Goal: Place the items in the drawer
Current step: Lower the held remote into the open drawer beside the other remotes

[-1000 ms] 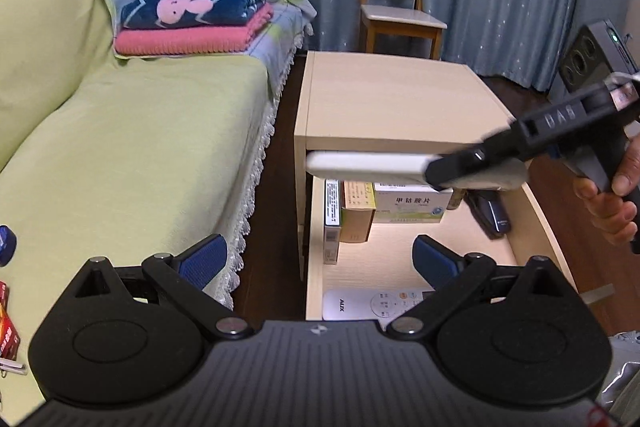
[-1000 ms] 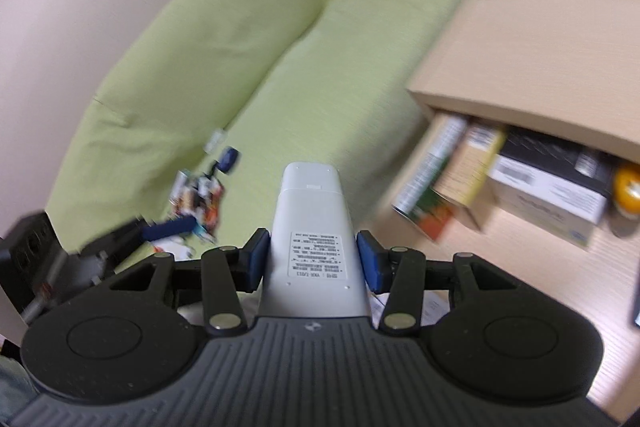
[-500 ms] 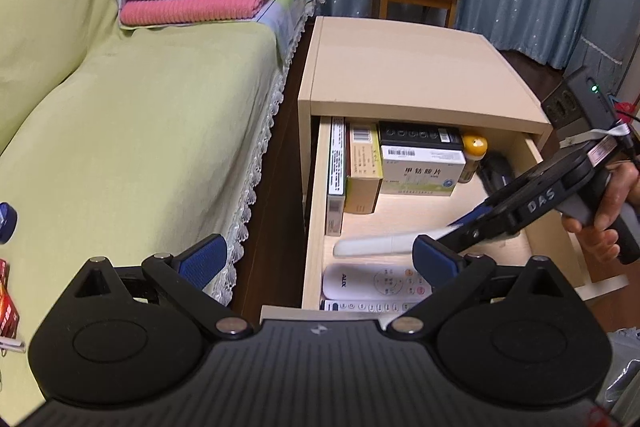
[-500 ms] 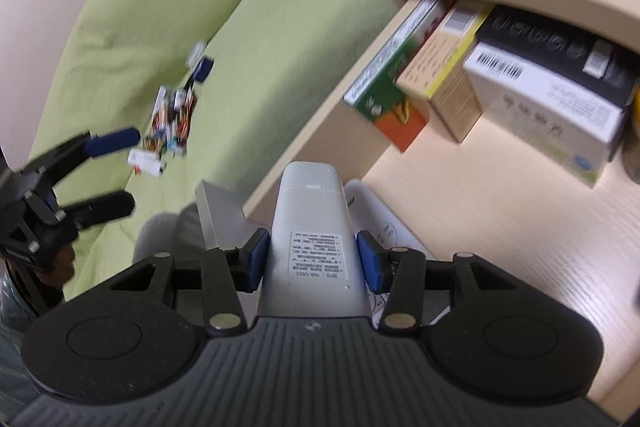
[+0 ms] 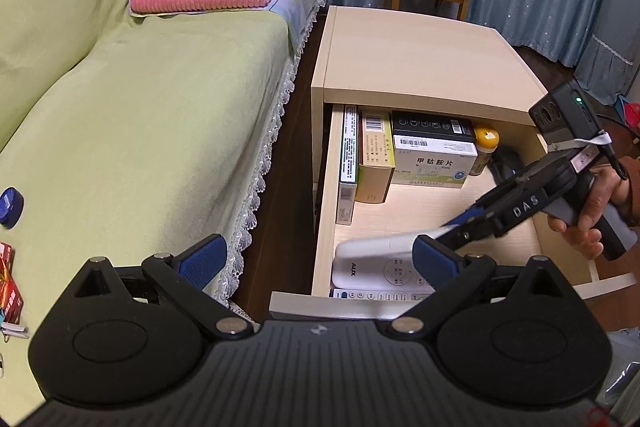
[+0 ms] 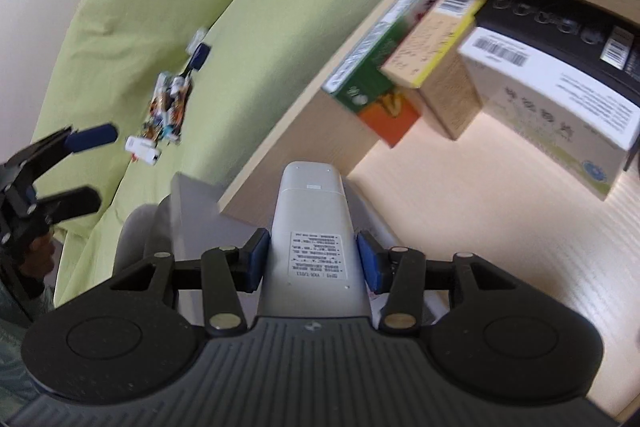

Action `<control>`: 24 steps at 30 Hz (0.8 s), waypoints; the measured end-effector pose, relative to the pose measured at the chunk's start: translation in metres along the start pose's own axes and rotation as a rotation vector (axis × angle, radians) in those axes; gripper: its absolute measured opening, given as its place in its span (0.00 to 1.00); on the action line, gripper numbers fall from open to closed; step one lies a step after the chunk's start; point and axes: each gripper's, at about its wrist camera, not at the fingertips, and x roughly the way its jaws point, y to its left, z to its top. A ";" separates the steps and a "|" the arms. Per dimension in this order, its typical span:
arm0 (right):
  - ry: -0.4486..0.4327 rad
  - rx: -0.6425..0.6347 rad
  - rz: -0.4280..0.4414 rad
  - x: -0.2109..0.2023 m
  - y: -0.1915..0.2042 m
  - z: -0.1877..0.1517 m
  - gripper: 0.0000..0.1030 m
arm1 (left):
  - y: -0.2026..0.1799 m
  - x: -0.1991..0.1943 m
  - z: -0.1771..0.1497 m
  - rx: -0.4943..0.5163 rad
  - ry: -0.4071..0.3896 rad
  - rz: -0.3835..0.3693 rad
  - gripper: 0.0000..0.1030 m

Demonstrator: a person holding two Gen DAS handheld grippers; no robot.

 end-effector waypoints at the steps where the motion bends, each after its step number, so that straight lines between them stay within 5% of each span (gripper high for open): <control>1: -0.005 0.006 -0.004 0.000 -0.003 0.001 0.42 | 0.000 0.001 0.000 0.000 0.001 0.000 0.97; 14: -0.005 -0.125 -0.056 0.019 -0.022 -0.001 0.42 | 0.001 0.007 0.001 -0.004 0.019 0.003 0.97; 24: 0.076 -0.220 -0.105 0.039 -0.024 0.000 0.42 | 0.004 0.009 0.000 -0.006 0.026 0.000 0.97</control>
